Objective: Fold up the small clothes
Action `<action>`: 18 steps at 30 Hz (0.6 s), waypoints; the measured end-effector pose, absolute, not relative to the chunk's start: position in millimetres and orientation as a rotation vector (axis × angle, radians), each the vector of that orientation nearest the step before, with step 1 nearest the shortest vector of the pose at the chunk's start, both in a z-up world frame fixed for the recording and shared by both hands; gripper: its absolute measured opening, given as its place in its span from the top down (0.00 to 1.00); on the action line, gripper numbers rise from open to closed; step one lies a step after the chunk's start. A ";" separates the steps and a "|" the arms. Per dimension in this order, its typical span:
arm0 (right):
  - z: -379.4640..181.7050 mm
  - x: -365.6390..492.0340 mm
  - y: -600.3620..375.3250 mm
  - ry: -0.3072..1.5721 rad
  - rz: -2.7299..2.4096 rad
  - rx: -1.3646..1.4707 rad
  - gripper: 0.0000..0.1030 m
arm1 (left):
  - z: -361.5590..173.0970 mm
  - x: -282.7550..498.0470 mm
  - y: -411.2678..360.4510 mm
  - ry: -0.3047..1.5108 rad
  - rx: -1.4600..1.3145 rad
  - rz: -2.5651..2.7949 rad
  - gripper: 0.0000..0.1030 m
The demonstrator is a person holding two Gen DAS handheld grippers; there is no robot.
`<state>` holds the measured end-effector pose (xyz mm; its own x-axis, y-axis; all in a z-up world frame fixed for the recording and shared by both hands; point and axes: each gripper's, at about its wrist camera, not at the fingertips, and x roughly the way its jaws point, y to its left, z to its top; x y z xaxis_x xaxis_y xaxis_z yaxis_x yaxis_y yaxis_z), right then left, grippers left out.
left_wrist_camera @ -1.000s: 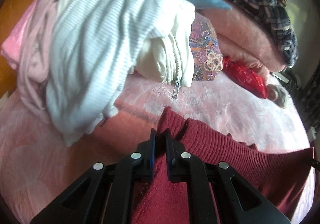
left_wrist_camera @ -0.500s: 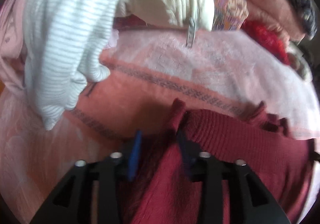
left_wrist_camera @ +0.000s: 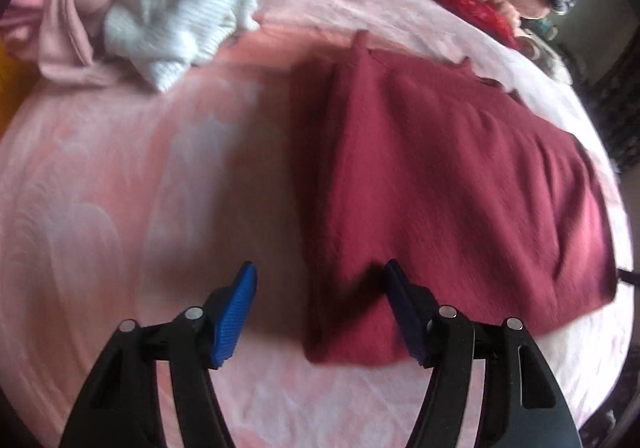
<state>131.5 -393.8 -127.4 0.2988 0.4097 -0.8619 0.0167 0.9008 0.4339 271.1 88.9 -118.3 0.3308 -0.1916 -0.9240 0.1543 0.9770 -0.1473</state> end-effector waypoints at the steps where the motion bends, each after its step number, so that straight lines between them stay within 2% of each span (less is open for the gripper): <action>1: -132.7 127.5 -387.2 1.246 0.281 0.384 0.58 | -120.5 269.9 86.3 1.211 -0.021 -0.227 0.40; 2: -138.7 126.5 -382.7 1.256 0.280 0.374 0.68 | -123.2 268.6 81.7 1.206 -0.004 -0.236 0.46; 3: -144.6 126.5 -379.3 1.263 0.255 0.352 0.82 | -124.0 268.4 76.6 1.207 0.004 -0.248 0.58; 4: -145.9 128.3 -379.2 1.263 0.250 0.352 0.91 | -126.7 267.0 71.9 1.207 0.011 -0.263 0.68; 5: -147.5 129.0 -381.0 1.265 0.266 0.382 0.93 | -128.4 266.5 68.1 1.205 0.019 -0.261 0.68; 9: -135.3 125.3 -389.3 1.234 0.295 0.436 0.94 | -125.3 264.4 67.2 1.202 0.006 -0.281 0.84; 12: -125.8 118.1 -396.5 1.212 0.299 0.436 0.95 | -120.6 260.9 75.4 1.207 -0.014 -0.301 0.85; 18: -163.2 121.5 -390.9 1.290 0.263 0.401 0.95 | -136.0 260.7 79.4 1.234 0.004 -0.310 0.85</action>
